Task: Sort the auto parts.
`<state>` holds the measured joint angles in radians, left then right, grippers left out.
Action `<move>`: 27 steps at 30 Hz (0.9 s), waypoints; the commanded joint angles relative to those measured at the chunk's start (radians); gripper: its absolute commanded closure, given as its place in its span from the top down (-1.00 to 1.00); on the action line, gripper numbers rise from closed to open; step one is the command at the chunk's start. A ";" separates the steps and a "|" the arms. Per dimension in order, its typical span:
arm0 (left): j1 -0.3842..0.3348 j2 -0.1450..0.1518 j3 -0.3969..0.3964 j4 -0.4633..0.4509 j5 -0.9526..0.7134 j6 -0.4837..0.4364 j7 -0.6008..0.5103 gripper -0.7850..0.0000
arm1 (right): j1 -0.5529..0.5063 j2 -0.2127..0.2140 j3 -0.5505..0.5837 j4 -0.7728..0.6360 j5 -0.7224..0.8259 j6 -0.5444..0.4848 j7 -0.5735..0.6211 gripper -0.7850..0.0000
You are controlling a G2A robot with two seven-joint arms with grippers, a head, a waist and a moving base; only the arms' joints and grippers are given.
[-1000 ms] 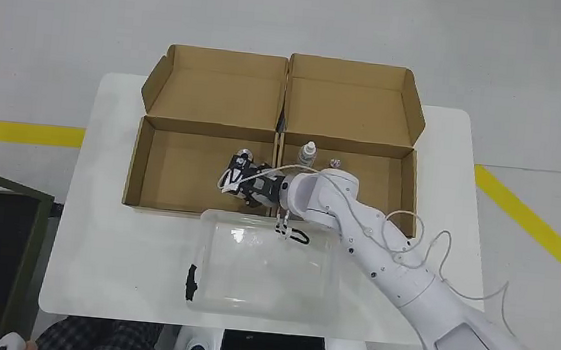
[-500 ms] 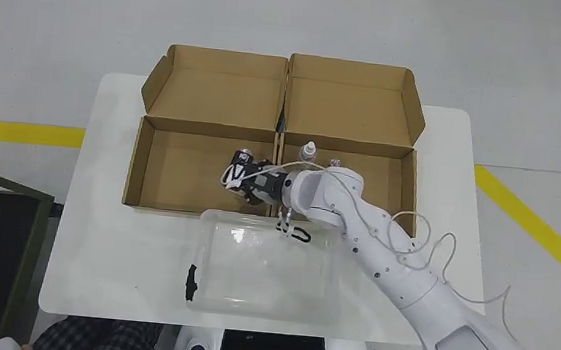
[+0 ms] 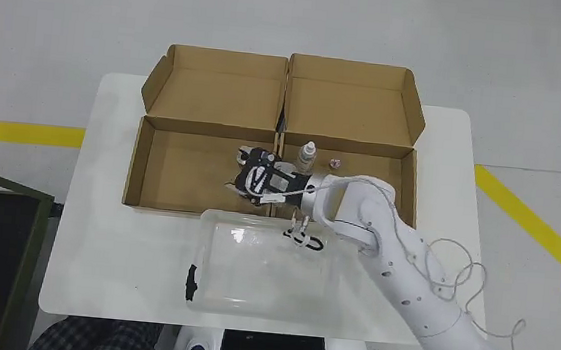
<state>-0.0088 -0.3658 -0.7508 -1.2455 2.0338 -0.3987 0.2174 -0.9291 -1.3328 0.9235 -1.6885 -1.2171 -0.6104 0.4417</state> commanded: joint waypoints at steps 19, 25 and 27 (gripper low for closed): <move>0.000 0.000 0.000 0.000 0.000 0.000 0.000 1.00 | -0.457 0.102 0.413 -0.271 -0.152 -0.112 -0.310 1.00; 0.000 0.000 0.000 0.000 0.000 0.000 0.000 1.00 | -0.570 0.119 0.520 -0.286 -0.193 -0.082 -0.435 1.00; 0.000 0.000 0.000 0.000 0.000 0.000 0.000 1.00 | -0.603 0.123 0.555 -0.292 -0.198 -0.070 -0.477 1.00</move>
<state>-0.0088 -0.3658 -0.7508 -1.2455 2.0338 -0.3987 0.2174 -1.5165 -1.2117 1.4608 -1.9773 -1.4131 -0.6864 -0.0144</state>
